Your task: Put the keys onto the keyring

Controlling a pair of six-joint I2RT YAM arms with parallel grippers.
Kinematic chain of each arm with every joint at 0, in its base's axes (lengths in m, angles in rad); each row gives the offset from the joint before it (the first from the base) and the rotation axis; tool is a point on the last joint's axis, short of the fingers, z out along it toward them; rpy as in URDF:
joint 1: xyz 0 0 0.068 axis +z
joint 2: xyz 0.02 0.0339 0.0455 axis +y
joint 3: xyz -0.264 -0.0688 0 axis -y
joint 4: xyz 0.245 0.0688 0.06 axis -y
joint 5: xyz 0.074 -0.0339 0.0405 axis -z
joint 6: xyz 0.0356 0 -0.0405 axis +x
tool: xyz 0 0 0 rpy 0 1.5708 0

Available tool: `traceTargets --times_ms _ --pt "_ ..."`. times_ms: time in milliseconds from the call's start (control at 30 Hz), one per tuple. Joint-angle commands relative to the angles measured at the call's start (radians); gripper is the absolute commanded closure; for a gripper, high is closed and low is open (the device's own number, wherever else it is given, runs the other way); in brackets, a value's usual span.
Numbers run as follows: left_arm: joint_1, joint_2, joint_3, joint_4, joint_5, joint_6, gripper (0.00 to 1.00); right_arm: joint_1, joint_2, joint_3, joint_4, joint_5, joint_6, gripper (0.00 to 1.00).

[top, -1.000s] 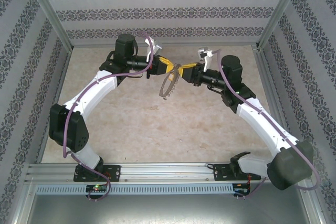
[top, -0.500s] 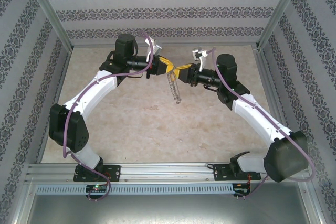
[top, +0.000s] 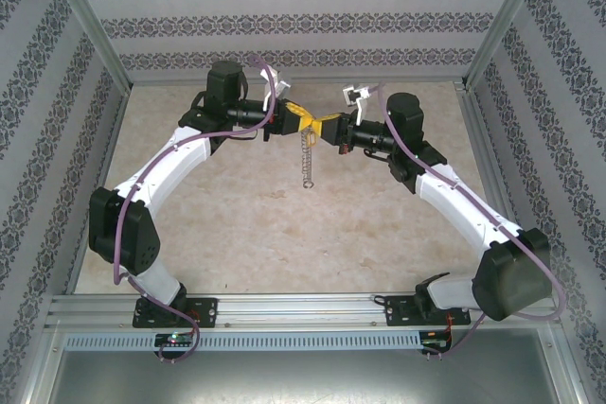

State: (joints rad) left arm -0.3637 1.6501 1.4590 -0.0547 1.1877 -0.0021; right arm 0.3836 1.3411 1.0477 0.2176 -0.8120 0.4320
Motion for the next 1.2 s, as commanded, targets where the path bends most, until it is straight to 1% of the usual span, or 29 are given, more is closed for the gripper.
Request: traceTargets --times_ms 0,67,100,167,200,233,300,367,467,567,700,833,933,1167 --pt "-0.013 -0.019 0.008 0.031 0.044 0.004 1.0 0.008 0.004 0.053 0.032 -0.021 -0.017 1.0" --pt "-0.012 -0.02 0.005 0.029 0.03 0.002 1.0 0.005 0.001 0.075 -0.019 -0.018 -0.047 1.0" --pt "-0.013 -0.022 0.003 0.03 0.012 -0.001 1.0 0.002 0.001 0.095 -0.074 -0.017 -0.081 1.0" --pt "-0.011 -0.03 -0.005 0.038 -0.025 -0.003 0.88 0.0 0.007 0.148 -0.207 -0.008 -0.165 1.0" --pt "-0.008 -0.038 -0.012 0.047 -0.044 -0.007 0.76 -0.002 0.016 0.187 -0.313 0.007 -0.228 1.0" --pt "-0.005 -0.045 -0.018 0.052 -0.057 -0.007 0.7 -0.003 0.026 0.224 -0.394 0.014 -0.284 1.0" --pt "0.01 -0.059 -0.027 0.058 -0.072 -0.004 0.63 -0.003 0.06 0.32 -0.608 0.043 -0.418 1.0" --pt "0.024 -0.068 -0.025 0.047 -0.073 0.003 0.58 0.0 0.086 0.396 -0.76 0.087 -0.513 1.0" --pt "0.038 -0.072 0.001 -0.021 -0.07 0.048 0.58 0.009 0.114 0.471 -0.891 0.162 -0.601 1.0" --pt "0.044 -0.071 0.039 -0.119 -0.07 0.116 0.57 0.017 0.144 0.541 -0.997 0.198 -0.668 1.0" --pt "0.047 -0.051 0.1 -0.263 -0.056 0.208 0.56 0.038 0.207 0.66 -1.17 0.233 -0.774 1.0" --pt "0.046 -0.012 0.15 -0.369 -0.019 0.266 0.56 0.047 0.274 0.774 -1.303 0.242 -0.841 1.0" --pt "0.045 0.009 0.168 -0.419 0.008 0.295 0.56 0.049 0.294 0.809 -1.326 0.243 -0.854 1.0" --pt "0.031 0.067 0.225 -0.541 0.059 0.368 0.57 0.055 0.284 0.819 -1.32 0.178 -0.869 1.0"
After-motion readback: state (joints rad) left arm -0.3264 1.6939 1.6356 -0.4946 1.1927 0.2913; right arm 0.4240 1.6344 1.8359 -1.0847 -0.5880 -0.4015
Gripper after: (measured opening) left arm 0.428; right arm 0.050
